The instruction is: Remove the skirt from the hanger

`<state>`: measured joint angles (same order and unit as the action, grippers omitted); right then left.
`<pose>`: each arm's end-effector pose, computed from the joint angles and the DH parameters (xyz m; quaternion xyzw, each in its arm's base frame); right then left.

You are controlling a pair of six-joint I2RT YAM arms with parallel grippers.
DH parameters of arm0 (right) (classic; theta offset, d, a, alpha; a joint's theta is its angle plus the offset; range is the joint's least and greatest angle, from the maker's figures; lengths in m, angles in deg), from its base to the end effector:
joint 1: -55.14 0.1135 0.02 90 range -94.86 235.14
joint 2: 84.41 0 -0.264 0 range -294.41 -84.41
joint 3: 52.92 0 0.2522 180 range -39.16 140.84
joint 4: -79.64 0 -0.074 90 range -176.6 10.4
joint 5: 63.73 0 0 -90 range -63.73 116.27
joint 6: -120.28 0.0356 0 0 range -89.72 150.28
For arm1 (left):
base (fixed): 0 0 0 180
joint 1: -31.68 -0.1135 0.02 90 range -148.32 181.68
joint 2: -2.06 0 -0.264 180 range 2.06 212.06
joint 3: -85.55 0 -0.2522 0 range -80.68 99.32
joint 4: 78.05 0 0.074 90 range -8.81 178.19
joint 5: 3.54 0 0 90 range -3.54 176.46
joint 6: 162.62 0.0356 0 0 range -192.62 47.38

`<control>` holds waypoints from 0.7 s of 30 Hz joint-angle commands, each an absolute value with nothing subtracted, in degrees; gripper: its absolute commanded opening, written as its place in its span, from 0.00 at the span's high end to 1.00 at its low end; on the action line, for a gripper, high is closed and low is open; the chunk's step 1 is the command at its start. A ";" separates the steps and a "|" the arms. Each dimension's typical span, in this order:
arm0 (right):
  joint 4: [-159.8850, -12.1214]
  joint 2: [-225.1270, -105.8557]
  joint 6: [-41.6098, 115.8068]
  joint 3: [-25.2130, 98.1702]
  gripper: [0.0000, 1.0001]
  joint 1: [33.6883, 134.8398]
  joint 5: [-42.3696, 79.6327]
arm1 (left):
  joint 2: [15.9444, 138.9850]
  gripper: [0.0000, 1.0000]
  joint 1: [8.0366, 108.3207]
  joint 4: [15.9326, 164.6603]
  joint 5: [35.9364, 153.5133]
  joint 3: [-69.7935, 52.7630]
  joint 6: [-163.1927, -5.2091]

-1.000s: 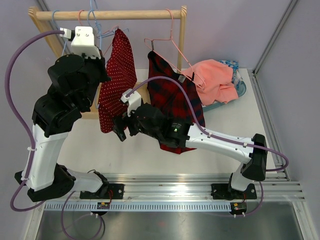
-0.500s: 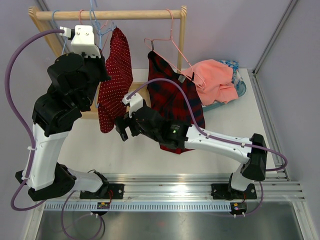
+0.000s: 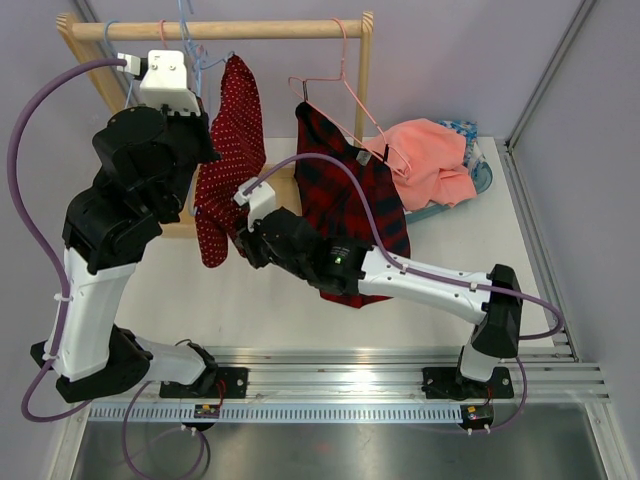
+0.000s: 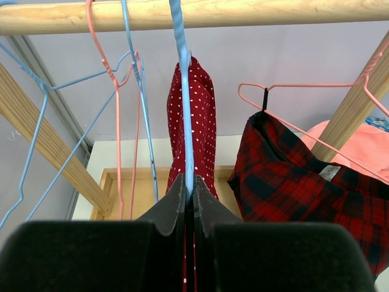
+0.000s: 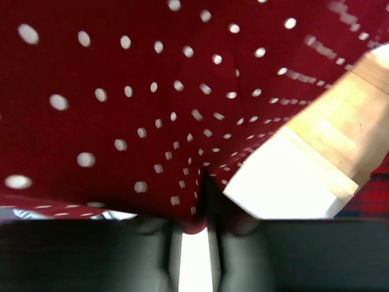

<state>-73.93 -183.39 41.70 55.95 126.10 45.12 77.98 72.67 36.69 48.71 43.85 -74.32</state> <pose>0.1456 0.3866 0.3869 -0.3076 0.7349 0.2898 0.5304 0.1462 -0.0981 0.5879 0.0206 0.7207 -0.0190 0.6927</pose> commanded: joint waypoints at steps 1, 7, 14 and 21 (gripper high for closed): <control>-76.93 -183.46 42.58 54.98 0.83 126.77 45.26 | 77.20 1.00 72.99 41.35 47.44 47.11 -73.06; -82.54 -182.76 49.26 40.41 1.00 126.77 42.89 | 77.20 1.00 72.99 41.26 46.92 48.51 -71.22; -88.71 -182.06 57.61 24.13 1.00 128.00 40.60 | 77.03 1.00 72.99 42.23 45.60 49.04 -69.90; -81.78 -174.61 56.13 22.02 1.00 131.42 50.50 | 76.07 1.00 72.99 41.87 45.68 47.03 -70.77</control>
